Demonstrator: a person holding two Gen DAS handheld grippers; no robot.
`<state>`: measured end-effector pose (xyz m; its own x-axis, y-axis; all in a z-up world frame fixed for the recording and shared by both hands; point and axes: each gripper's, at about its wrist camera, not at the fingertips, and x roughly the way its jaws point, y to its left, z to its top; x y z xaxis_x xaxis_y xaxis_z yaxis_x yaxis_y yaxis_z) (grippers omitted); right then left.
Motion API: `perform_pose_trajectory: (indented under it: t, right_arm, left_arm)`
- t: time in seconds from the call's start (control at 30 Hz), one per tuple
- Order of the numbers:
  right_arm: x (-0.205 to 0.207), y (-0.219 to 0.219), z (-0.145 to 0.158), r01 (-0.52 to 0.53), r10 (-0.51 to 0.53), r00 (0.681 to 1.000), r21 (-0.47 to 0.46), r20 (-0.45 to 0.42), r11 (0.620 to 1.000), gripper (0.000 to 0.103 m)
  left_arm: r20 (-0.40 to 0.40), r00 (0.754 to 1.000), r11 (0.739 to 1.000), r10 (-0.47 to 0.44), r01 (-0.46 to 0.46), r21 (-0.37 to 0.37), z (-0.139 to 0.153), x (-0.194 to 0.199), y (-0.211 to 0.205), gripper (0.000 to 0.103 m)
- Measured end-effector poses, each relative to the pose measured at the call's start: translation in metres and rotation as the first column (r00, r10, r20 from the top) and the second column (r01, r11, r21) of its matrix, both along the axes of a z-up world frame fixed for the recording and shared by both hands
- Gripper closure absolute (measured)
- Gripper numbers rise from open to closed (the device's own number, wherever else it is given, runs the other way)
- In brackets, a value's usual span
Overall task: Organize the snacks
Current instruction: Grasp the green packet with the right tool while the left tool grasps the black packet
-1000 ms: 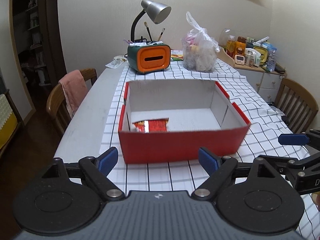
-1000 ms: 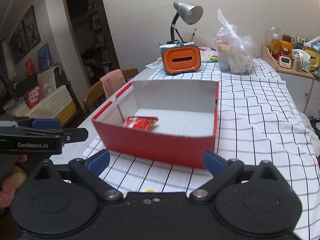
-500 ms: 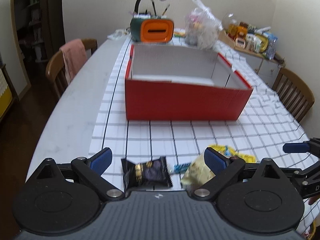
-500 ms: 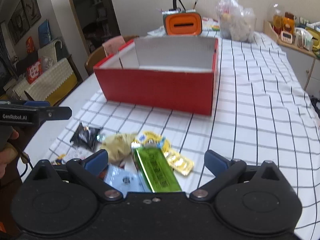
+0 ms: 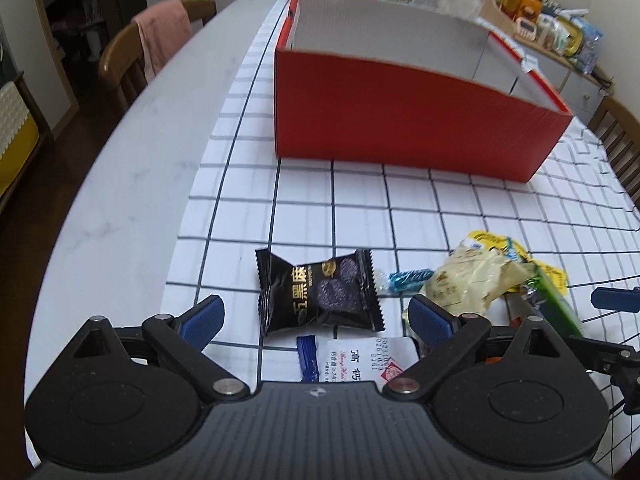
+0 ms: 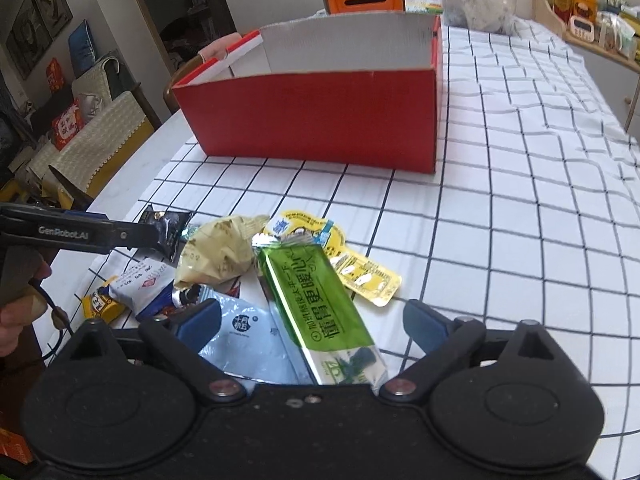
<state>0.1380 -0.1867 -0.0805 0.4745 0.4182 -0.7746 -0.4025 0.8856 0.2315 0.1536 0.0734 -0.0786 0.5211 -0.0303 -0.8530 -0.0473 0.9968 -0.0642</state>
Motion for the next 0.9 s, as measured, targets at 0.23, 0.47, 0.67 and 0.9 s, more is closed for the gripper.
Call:
perform_pose_trajectory:
  t: [0.23,0.47,0.67,0.9]
  right_arm:
    - [0.01,-0.002,-0.012,0.019,-0.018,0.999,0.031,-0.044,0.999,0.018]
    - [0.016,-0.006,-0.016,0.042,-0.036,0.997,0.086,-0.063,0.995,0.032]
    - [0.016,-0.003,-0.017,0.027,-0.02,0.998,0.099,-0.064,0.995,0.035]
    - [0.018,-0.006,-0.019,0.047,-0.041,0.997,0.11,-0.06,0.993,0.048]
  left_arm:
    - [-0.024,1.0,1.0,0.016,-0.016,-0.007,-0.007,0.01,0.001,0.004]
    - [-0.043,0.999,0.999,0.028,-0.028,-0.014,-0.015,0.02,0.003,0.005]
    - [-0.048,0.999,1.0,0.015,-0.016,-0.013,-0.021,0.024,0.002,0.009]
    - [-0.048,0.999,1.0,0.006,-0.007,-0.014,-0.023,0.024,0.002,0.022]
